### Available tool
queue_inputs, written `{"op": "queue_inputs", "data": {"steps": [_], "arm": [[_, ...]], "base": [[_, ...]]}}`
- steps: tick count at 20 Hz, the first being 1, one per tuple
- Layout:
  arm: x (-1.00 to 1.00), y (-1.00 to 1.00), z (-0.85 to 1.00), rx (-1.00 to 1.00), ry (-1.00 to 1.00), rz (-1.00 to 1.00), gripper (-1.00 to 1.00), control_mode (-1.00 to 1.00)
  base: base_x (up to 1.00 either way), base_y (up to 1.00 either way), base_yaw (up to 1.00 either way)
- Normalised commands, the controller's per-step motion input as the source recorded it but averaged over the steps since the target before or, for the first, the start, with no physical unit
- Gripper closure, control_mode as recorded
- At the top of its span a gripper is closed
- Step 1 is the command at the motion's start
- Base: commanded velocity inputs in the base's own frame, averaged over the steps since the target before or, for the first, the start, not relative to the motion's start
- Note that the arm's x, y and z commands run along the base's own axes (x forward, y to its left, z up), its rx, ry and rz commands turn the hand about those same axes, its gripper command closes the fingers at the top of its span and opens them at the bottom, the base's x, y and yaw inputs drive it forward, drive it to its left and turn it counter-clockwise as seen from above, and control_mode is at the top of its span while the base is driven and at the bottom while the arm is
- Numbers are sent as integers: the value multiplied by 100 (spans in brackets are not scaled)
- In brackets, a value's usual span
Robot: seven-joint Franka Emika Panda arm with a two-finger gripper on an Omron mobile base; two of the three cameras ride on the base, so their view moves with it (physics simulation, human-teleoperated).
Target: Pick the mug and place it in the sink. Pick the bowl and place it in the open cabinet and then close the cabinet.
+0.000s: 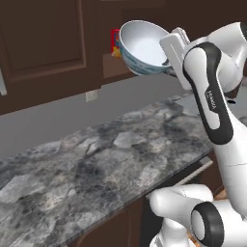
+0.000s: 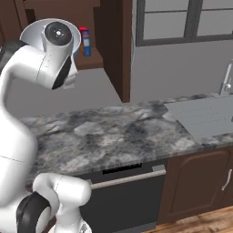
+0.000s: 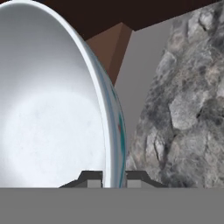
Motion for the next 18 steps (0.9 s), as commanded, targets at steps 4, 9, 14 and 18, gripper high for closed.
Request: {"op": "queue_inputs", "data": {"steps": [4,9,14,18], "arm": [[72,23,-15,0,4,0,100,-100],[66,10,-12,1,3,2,100,-100],[67,1,0,0,0,3,100,-100],[52,9,0,0,0,0,100,-100]], "base": [[0,0,0],[0,0,0],[0,0,0],[0,0,0]]}}
